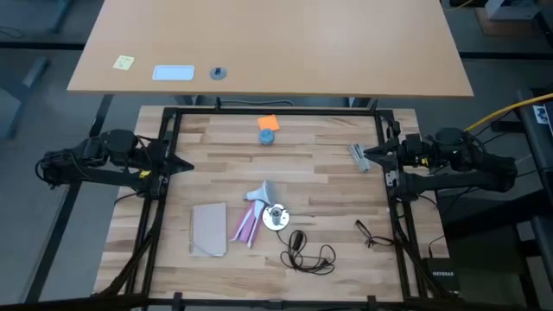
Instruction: Screw lightbulb
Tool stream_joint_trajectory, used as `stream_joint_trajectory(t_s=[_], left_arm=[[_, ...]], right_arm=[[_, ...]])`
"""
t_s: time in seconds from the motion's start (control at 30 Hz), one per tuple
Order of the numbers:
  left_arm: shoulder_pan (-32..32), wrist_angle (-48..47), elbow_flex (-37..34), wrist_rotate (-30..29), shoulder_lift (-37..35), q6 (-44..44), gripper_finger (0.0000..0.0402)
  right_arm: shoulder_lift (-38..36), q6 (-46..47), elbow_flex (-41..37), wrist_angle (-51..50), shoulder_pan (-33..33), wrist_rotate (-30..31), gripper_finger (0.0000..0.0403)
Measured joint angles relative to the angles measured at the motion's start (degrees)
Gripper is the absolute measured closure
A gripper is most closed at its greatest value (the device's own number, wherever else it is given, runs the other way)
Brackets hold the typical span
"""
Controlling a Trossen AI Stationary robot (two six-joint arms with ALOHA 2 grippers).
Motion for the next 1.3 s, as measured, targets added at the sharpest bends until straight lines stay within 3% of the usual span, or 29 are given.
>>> stream_joint_trajectory(t_s=[1.17,1.3], left_arm=[[0.0,0.0,0.0,0.0,0.0,0.0,0.0402],[0.0,0.6,0.0,-0.1,0.0,0.6,0.0402]], right_arm=[[0.0,0.0,0.0,0.0,0.0,0.0,0.0352],[0.0,0.0,0.0,0.4,0.0,2.2,0.0352]])
